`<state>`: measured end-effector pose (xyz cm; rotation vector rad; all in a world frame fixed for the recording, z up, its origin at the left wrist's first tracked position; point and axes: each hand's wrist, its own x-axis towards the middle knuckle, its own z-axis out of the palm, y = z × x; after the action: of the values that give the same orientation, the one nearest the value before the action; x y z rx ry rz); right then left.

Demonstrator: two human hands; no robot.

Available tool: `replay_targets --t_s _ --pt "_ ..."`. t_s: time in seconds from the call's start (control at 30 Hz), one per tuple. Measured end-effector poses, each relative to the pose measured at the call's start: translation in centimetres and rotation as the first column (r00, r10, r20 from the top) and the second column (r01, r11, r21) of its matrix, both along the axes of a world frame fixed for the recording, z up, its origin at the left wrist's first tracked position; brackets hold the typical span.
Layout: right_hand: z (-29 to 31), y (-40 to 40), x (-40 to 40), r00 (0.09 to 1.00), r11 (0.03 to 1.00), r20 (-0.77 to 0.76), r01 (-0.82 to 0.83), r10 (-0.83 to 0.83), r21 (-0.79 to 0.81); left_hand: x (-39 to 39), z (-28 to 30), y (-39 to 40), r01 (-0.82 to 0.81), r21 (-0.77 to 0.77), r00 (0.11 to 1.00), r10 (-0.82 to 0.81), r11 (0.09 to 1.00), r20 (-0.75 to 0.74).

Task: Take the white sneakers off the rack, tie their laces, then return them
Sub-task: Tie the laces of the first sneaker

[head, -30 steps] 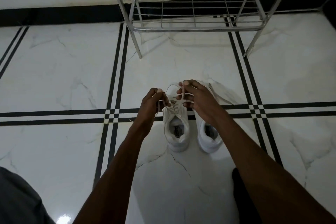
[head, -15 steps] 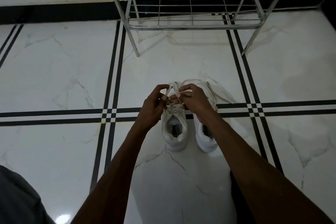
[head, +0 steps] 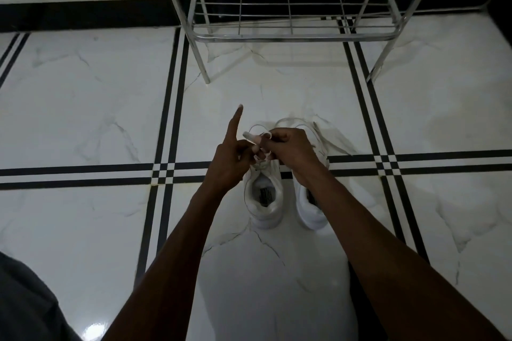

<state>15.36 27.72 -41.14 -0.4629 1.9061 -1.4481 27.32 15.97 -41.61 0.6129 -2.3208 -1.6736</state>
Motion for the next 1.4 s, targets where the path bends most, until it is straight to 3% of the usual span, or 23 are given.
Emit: replay_targets --t_s 0.1,0.2,0.27,0.33,0.4,0.47,0.6,0.77,0.93,1.1,1.27,1.33,1.4 --pt "-0.2 0.1 0.0 0.993 0.997 0.111 0.038 -0.03 -0.071 0.1 -0.3 0.0 -0.09 0.177 0.994 0.077 0.98 0.081" --pt "0.2 0.7 -0.3 0.994 0.99 0.043 -0.1 0.105 -0.099 0.4 -0.6 -0.4 -0.184 0.248 0.976 0.147 0.951 0.163" --pt "0.7 1.1 -0.9 0.966 0.967 -0.05 -0.254 0.253 -0.02 0.4 -0.7 -0.8 -0.207 0.26 0.971 0.165 0.943 0.173" --pt "0.8 1.1 -1.6 0.915 0.933 -0.205 -0.317 0.347 0.168 0.4 -0.7 -0.9 -0.203 0.291 0.973 0.158 0.935 0.169" --pt "0.4 0.9 -1.9 0.838 0.917 -0.397 -0.271 0.374 0.293 0.5 -0.7 -0.7 -0.183 0.275 0.978 0.147 0.944 0.146" --pt "-0.1 0.6 -1.7 0.797 0.945 -0.52 -0.19 0.307 0.267 0.6 -0.5 -0.4 -0.185 0.265 0.979 0.154 0.946 0.134" --pt "-1.1 0.6 -0.6 0.81 0.981 -0.574 -0.01 0.122 0.195 0.7 -0.1 -0.3 -0.156 0.336 0.987 0.135 0.929 0.085" --pt "-0.7 0.7 -0.1 0.914 0.995 -0.405 0.066 -0.029 0.079 -0.2 -0.2 -0.3 -0.083 0.083 0.992 0.075 0.993 0.1" --pt "0.1 1.5 -0.5 0.963 0.995 -0.267 0.068 -0.047 0.073 0.0 -0.3 -0.5 -0.121 -0.241 0.986 0.145 0.963 0.081" --pt "-0.5 5.0 -2.0 0.852 0.893 -0.522 0.261 -0.035 0.367 3.4 -0.7 -2.5 -0.059 -0.439 0.942 0.195 0.896 0.272" --pt "-0.7 4.1 -0.4 0.791 0.834 -0.609 0.295 0.062 0.467 4.5 -1.8 -1.6 -0.112 -0.389 0.915 0.248 0.915 0.318" --pt "-1.1 3.5 -0.4 0.79 0.861 -0.613 0.288 0.034 0.419 4.6 -2.0 -1.4 -0.221 -0.233 0.914 0.284 0.947 0.291" --pt "-1.3 3.3 -0.8 0.829 0.881 -0.558 0.286 -0.03 0.377 4.7 -2.1 -1.0 -0.33 0.029 0.914 0.312 0.944 0.261"
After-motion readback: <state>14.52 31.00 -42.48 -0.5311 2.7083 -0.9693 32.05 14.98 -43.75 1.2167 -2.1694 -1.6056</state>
